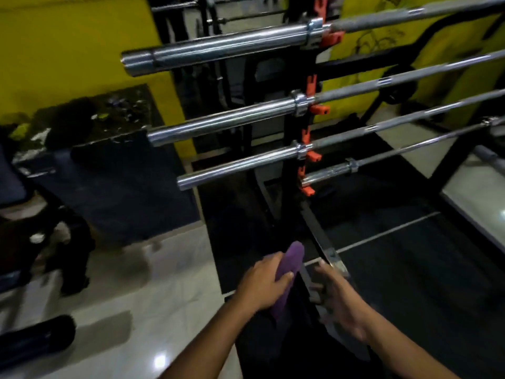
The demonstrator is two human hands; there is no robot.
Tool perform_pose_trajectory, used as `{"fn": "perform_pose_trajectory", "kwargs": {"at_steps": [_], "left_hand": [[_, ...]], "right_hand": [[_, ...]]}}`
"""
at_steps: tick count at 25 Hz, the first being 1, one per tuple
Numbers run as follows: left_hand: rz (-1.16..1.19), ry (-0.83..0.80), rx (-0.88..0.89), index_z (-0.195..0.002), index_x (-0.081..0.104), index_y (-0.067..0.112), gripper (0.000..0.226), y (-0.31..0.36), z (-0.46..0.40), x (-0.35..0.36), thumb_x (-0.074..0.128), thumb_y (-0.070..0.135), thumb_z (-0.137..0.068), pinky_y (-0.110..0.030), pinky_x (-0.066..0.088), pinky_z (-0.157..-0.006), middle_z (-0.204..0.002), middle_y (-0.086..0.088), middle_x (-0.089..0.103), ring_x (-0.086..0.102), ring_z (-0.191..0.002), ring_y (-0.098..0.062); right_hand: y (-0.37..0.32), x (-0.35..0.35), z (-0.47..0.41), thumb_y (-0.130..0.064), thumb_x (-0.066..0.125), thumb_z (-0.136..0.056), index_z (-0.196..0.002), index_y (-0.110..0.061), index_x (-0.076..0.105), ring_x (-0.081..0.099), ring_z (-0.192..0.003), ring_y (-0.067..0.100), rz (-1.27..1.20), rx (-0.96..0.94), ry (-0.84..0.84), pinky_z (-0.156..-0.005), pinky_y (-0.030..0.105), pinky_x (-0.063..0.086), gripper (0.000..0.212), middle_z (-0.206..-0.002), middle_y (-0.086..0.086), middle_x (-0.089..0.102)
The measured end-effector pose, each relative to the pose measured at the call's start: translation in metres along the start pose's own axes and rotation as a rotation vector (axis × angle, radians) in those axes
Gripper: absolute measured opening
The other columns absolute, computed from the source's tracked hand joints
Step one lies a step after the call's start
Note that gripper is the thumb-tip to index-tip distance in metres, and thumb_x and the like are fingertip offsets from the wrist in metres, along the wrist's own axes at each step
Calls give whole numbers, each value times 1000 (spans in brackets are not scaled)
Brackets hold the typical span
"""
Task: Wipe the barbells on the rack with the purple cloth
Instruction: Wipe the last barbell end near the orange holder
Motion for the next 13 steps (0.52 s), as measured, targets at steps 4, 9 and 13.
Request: {"fn": "perform_pose_trajectory", "kwargs": {"at_steps": [4, 9, 13], "left_hand": [[-126, -312, 249, -129, 41, 24, 42, 30, -54, 14, 53, 47, -96, -41, 49, -93, -132, -10, 58, 57, -117, -33], [-136, -530, 571, -140, 49, 19, 47, 41, -145, -11, 55, 42, -99, -31, 40, -109, -141, 0, 52, 49, -129, -14], [-260, -228, 691, -143, 50, 21, 48, 30, -261, -78, 48, 42, -99, -33, 38, -113, -147, 3, 49, 47, -134, -13]], "right_hand": [[-9, -7, -35, -78, 44, -86, -127, -20, 68, 65, -109, 40, -564, -23, 62, -98, 65, 46, 74, -122, 17, 69], [-65, -33, -84, -43, 42, -103, -124, -10, 59, 69, -89, 34, -847, -166, 336, -86, 47, 52, 42, -94, 14, 75], [-126, -64, -128, -34, 31, -106, -77, -16, 48, 46, -65, 21, -992, -194, 487, -61, 32, 35, 39, -59, 5, 54]]}}
Point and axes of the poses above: each hand's wrist, its own z-axis away from the middle knuckle, its own x-axis out of the palm, y = z × x, the point moved 2 cm from there along -z, towards the middle knuckle
